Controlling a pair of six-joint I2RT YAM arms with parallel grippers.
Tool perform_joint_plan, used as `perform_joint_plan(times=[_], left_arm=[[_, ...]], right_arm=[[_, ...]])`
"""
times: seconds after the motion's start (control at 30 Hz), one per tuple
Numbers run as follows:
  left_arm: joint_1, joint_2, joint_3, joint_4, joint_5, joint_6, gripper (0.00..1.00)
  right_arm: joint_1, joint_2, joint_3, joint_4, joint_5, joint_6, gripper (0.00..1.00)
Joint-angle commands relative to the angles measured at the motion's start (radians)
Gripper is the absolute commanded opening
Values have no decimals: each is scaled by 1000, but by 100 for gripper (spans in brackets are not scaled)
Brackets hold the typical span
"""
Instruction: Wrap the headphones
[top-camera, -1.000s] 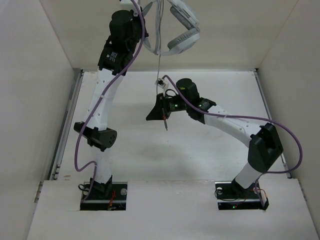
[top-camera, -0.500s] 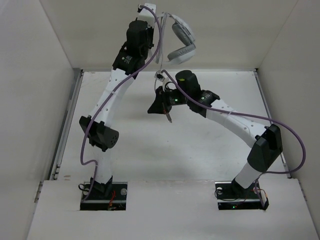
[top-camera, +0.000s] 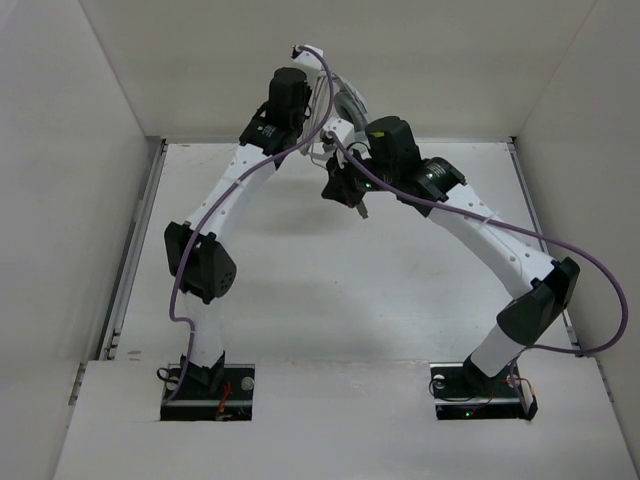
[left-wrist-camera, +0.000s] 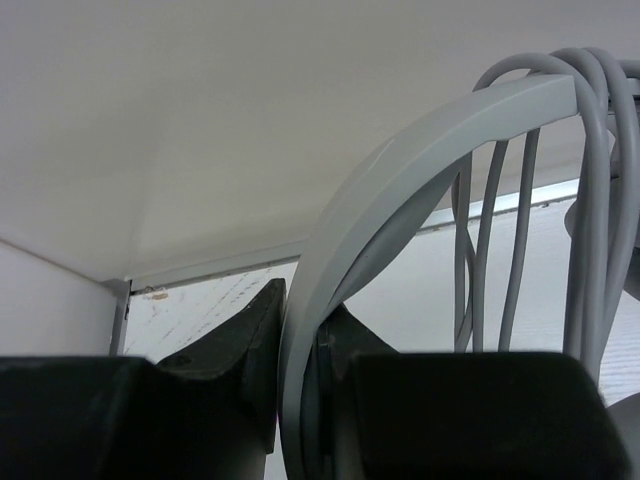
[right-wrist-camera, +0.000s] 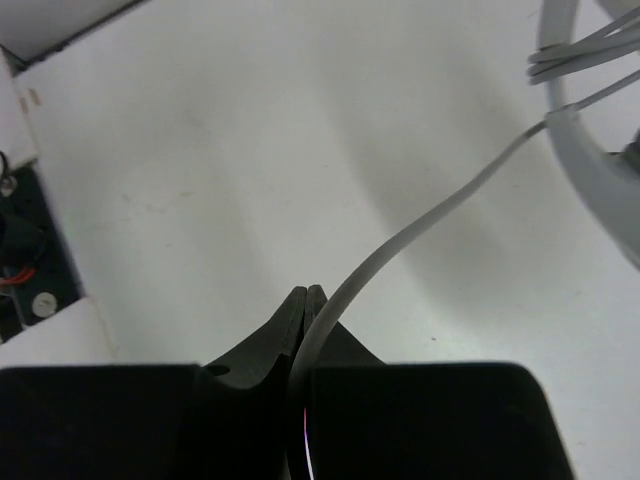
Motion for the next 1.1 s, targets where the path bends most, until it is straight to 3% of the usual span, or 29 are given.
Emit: perform_joint_plan(times=[0.0,0.23,0.5,0.7,1.07], left_arm=[[13,-127,16,176,-25,-16,1],[-4,-132,-13,159,-14,-21,1],[-20,-169,-93,144,3,-27,1],[-36,-181,-117,107,32,-54,1],[-55,-170,-39,-39,182,-217,1]], right_arm=[[15,-34,101,-61,94,-145,5],[86,-29,161,-79,344,-403,4],[115,-49,105,103,665,-759,1],[115,-51,63,255,731,-880,1],[236,-47,13,398,745,-975,0]])
